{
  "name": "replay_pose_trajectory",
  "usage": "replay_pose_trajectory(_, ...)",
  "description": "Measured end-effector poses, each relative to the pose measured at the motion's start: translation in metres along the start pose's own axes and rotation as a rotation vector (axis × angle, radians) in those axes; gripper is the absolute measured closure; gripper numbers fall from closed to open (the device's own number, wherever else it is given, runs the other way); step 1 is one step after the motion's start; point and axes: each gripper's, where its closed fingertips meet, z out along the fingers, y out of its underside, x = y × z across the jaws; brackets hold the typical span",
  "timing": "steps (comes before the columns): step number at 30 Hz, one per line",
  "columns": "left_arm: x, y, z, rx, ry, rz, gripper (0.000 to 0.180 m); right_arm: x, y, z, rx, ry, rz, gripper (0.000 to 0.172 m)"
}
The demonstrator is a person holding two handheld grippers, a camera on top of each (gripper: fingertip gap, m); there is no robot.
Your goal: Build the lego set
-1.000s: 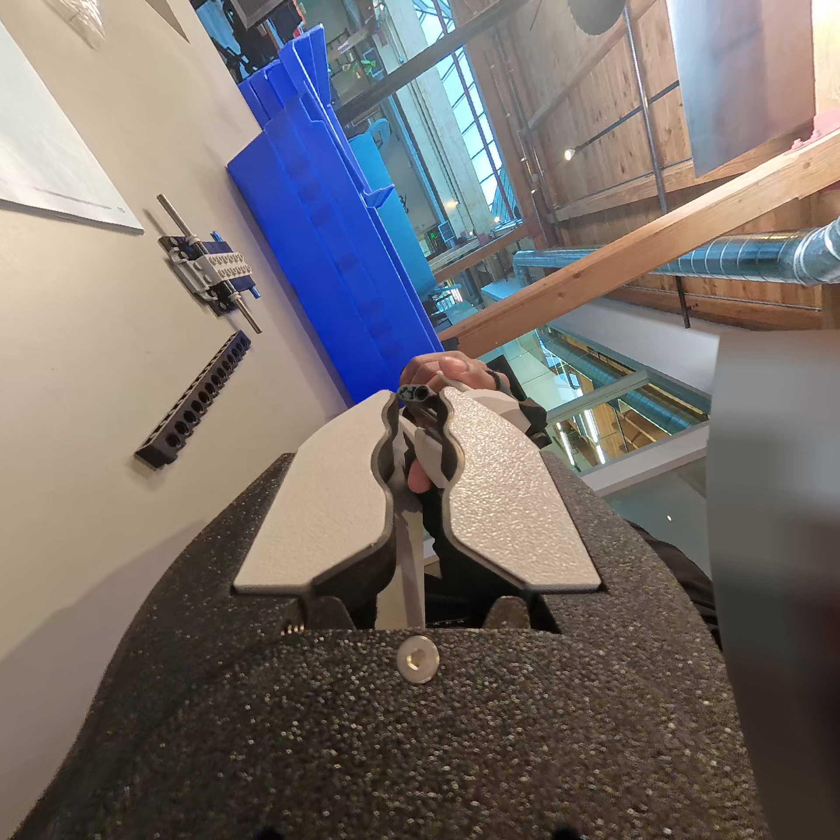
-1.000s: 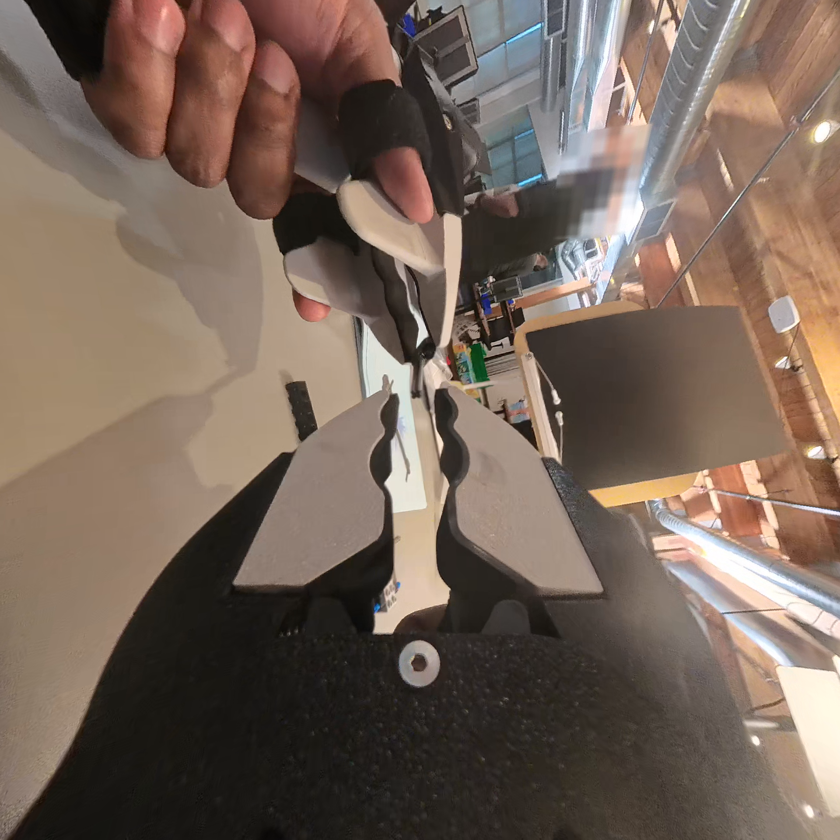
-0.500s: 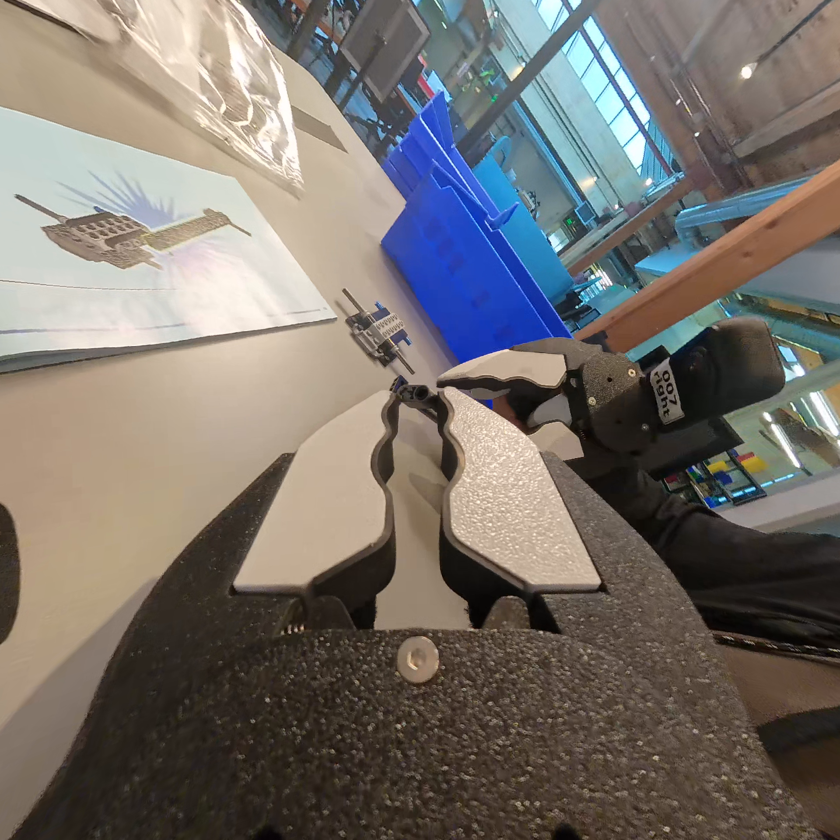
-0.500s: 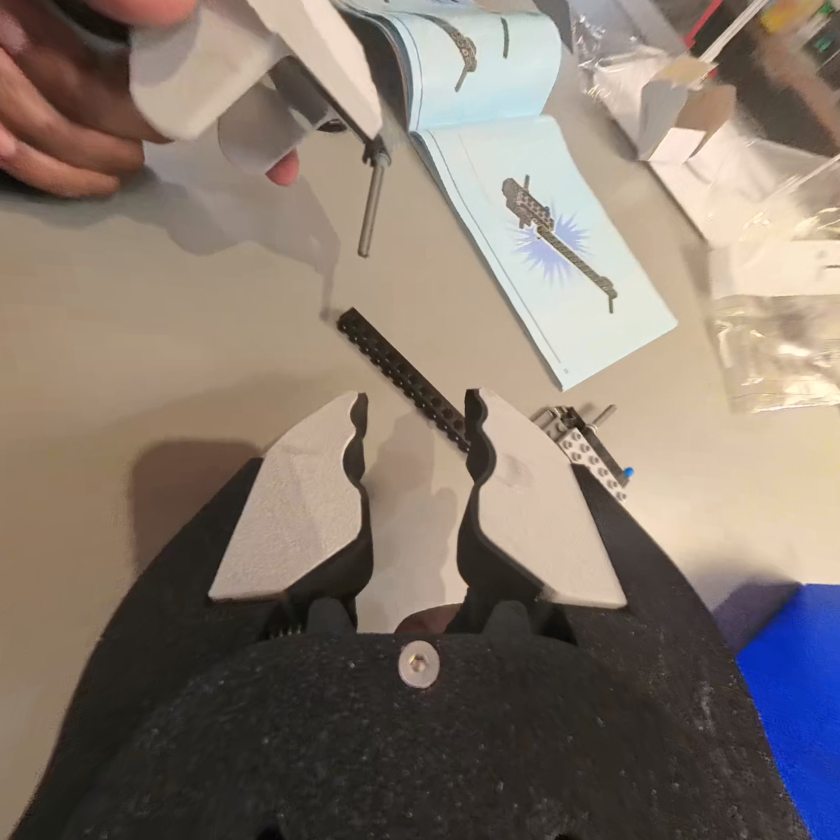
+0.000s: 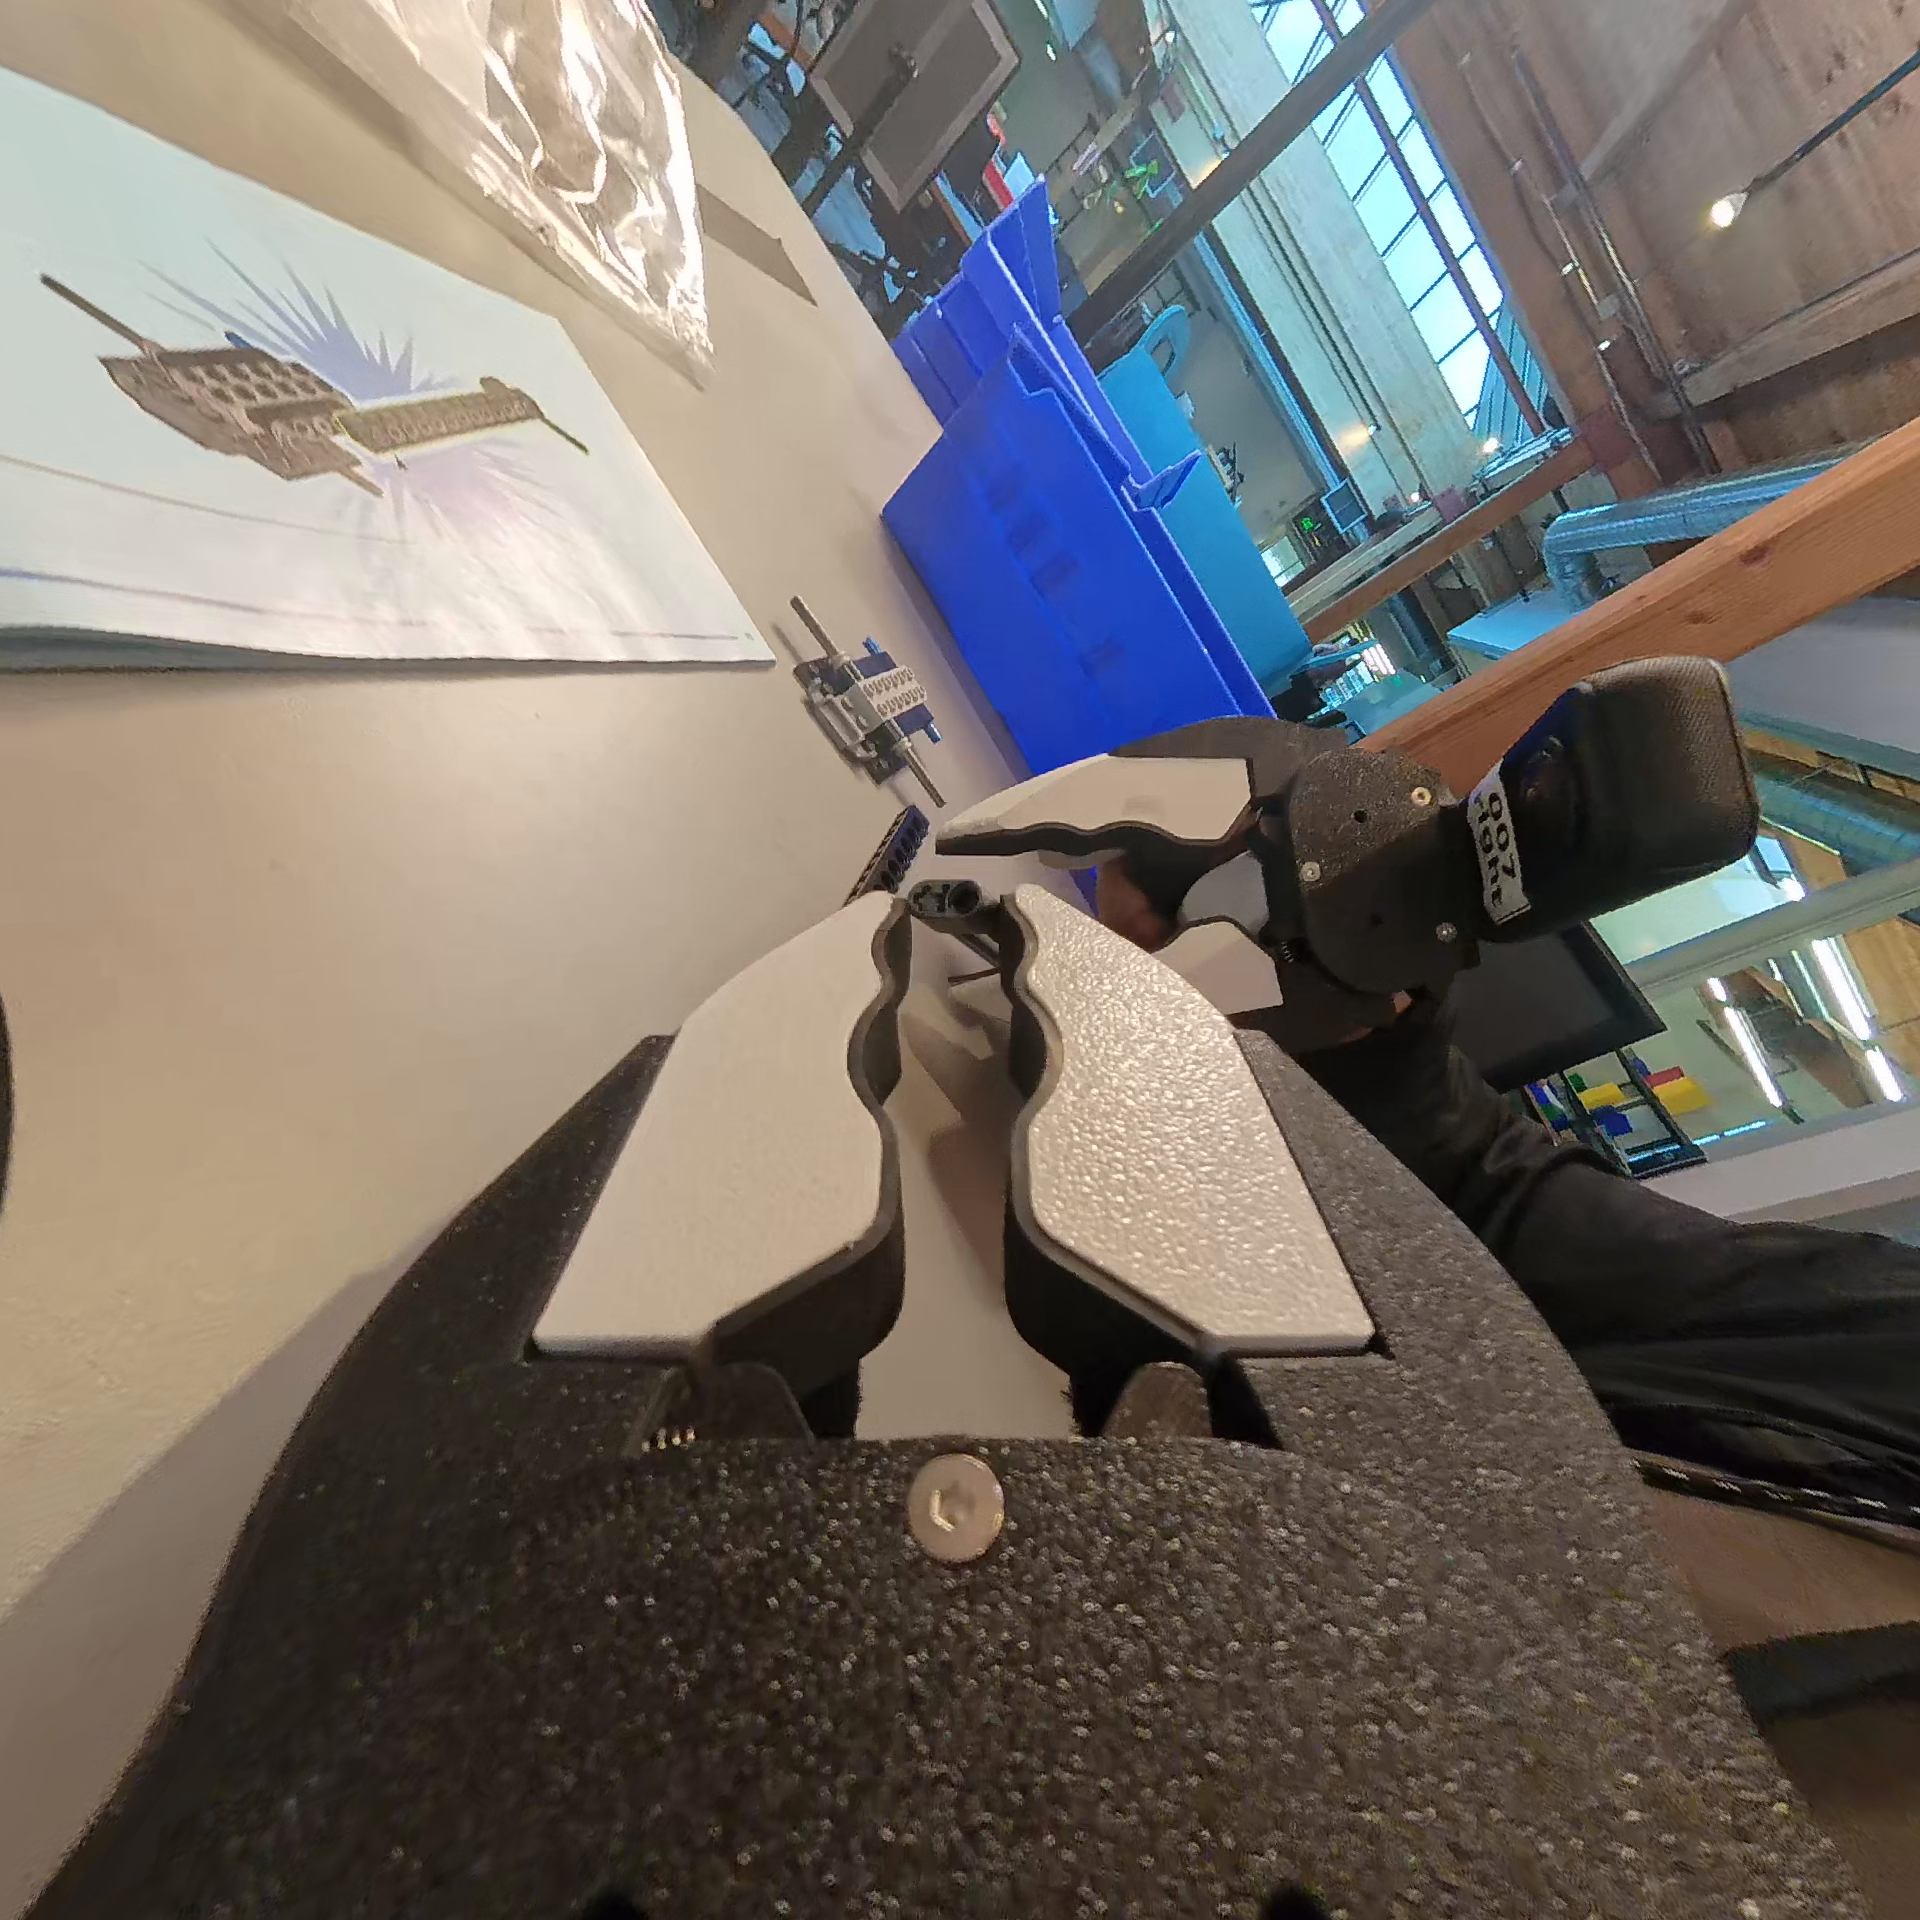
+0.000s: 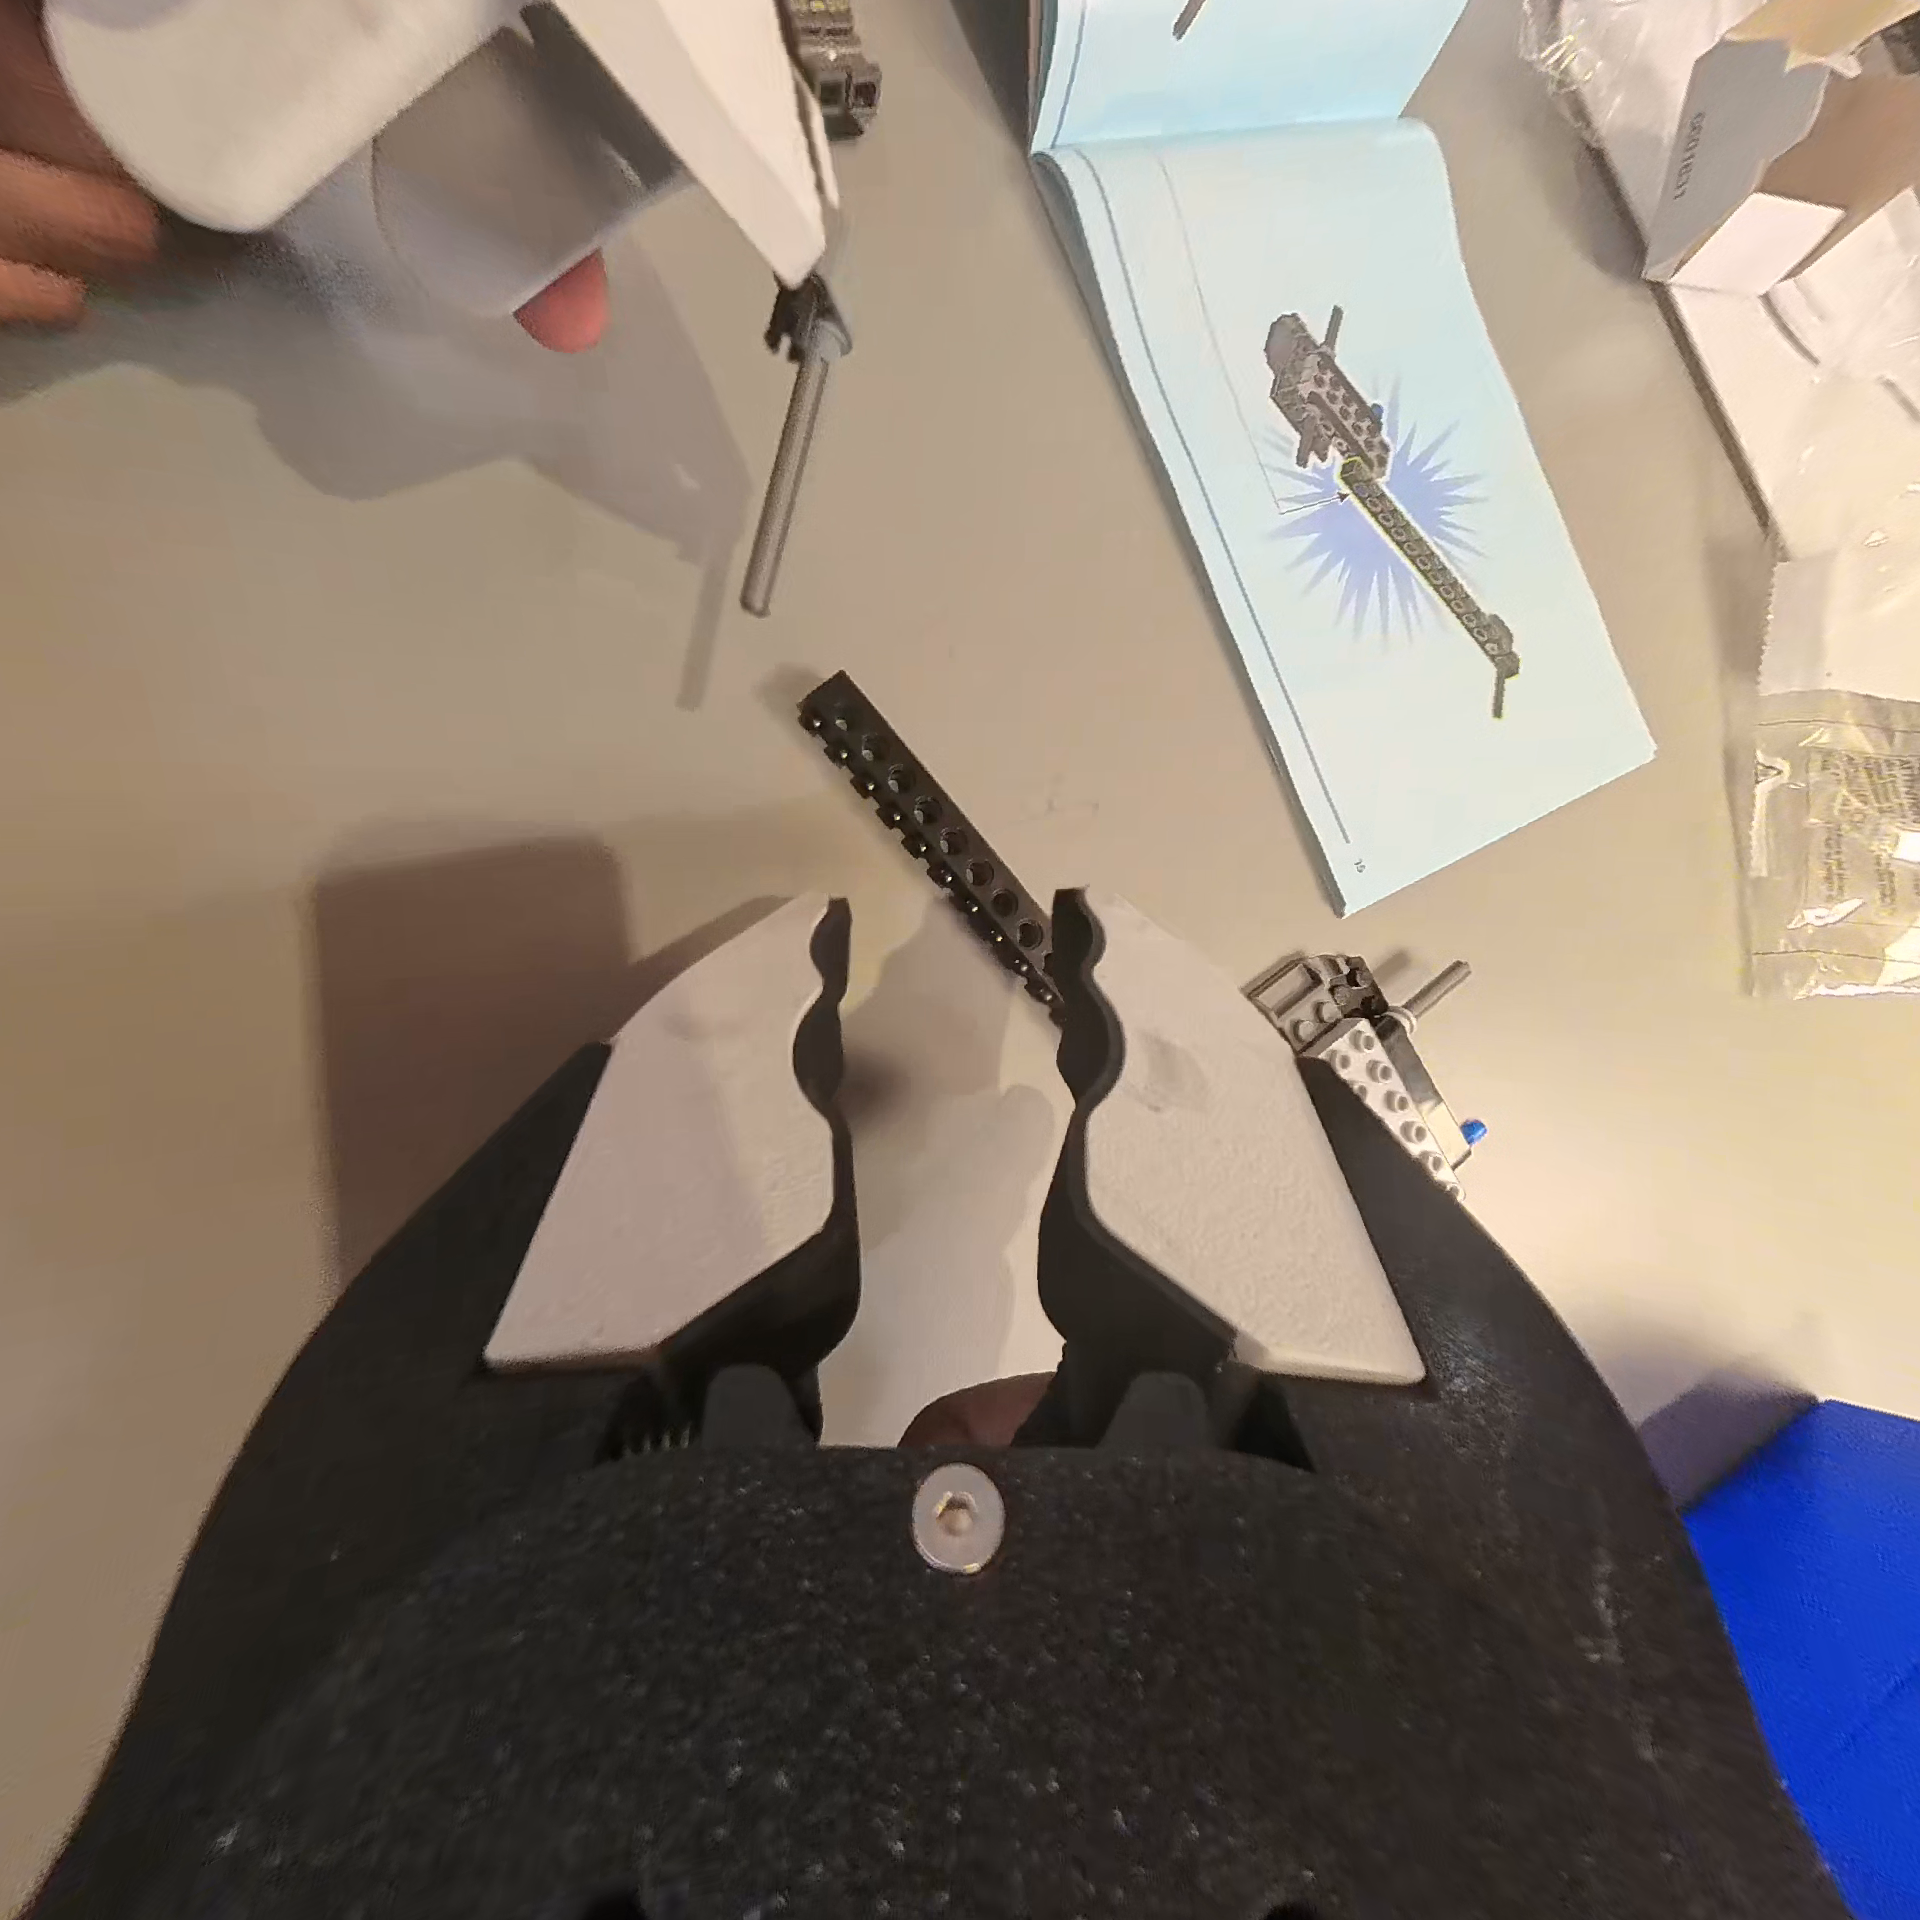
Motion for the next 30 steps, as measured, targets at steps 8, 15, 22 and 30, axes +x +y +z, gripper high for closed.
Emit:
replay_pose_trajectory(8, 0.0, 0.004, -0.005, -0.006, 0.0, -0.032, 0.164, -0.002, 0.002, 0.005, -0.042, -0.074, -0.001, 0.132)
replay_pose_trajectory(15, 0.006, 0.002, -0.008, -0.009, 0.05, -0.067, 0.164, 0.002, 0.004, 0.017, -0.086, -0.074, -0.01, 0.127)
replay_pose_trajectory(22, 0.003, 0.006, -0.005, -0.038, 0.04, -0.064, 0.164, 0.005, 0.004, 0.017, -0.104, -0.077, -0.008, 0.131)
replay_pose_trajectory(30, 0.001, 0.011, 0.0, -0.057, 0.029, -0.054, 0.164, 0.001, 0.013, 0.013, -0.117, -0.061, 0.004, 0.137)
